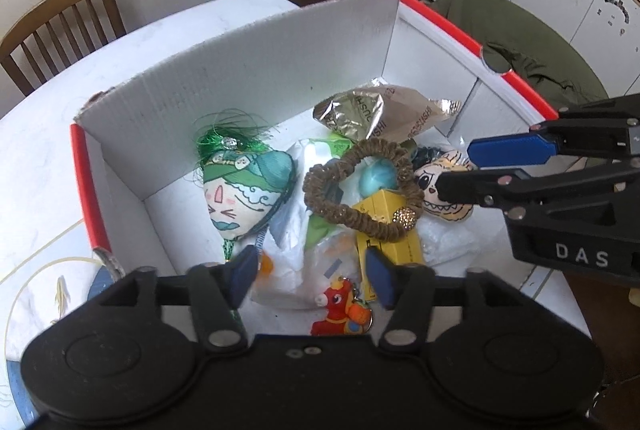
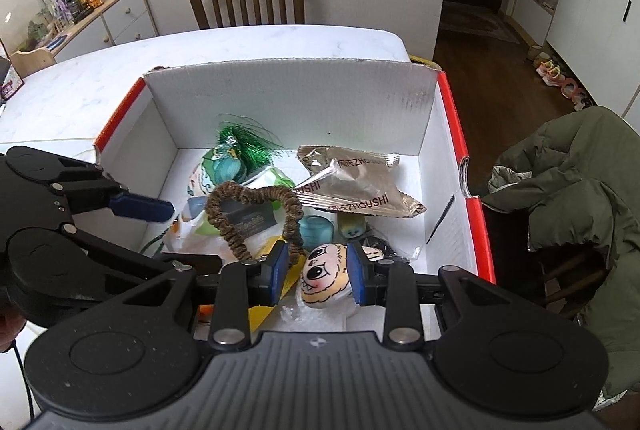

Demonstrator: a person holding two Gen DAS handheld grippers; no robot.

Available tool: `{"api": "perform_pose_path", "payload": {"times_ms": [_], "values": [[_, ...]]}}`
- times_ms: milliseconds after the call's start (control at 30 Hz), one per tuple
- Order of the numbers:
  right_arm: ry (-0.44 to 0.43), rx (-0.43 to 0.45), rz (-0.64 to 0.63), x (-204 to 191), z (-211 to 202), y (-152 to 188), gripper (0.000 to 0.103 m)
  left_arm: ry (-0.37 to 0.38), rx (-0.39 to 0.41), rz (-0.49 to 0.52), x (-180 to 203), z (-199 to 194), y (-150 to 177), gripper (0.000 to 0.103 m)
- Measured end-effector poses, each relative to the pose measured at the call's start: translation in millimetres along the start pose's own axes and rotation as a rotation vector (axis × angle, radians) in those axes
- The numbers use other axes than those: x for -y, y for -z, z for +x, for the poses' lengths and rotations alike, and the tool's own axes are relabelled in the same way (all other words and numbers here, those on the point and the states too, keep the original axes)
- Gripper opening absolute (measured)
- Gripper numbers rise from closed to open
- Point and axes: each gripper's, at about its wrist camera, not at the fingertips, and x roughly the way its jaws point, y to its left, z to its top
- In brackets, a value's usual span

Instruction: Organize objects

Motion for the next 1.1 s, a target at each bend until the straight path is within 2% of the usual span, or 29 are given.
{"api": "perform_pose_path", "payload": {"times_ms": [200,267,500,667,700,800,1000,1100], "values": [[-0.010,0.018,0.004,-3,-11,1,0.031,0.010,0.039,0.002,1,-12,4,0.064],[-0.015,0.024,0.007,-3,-15,2,0.031,0.004,0.057,-0.003,0,-18,6,0.076],[-0.024,0.057,0.020,-5,-34,4,0.031,0.008,0.127,-0.031,-5,-43,13,0.078],[-0.035,0.089,0.026,-11,-49,6,0.031,0.003,0.190,-0.033,-8,-66,18,0.083],[-0.035,0.095,0.026,-13,-52,6,0.033,0.000,0.202,-0.030,-8,-71,19,0.084],[-0.040,0.119,0.030,-17,-60,7,0.045,0.000,0.233,-0.025,-8,-84,22,0.086],[-0.052,0.153,0.040,-26,-76,11,0.048,-0.005,0.287,-0.033,-13,-108,29,0.090],[-0.056,0.173,0.048,-30,-85,14,0.053,-0.013,0.311,-0.036,-17,-118,33,0.093]]}}
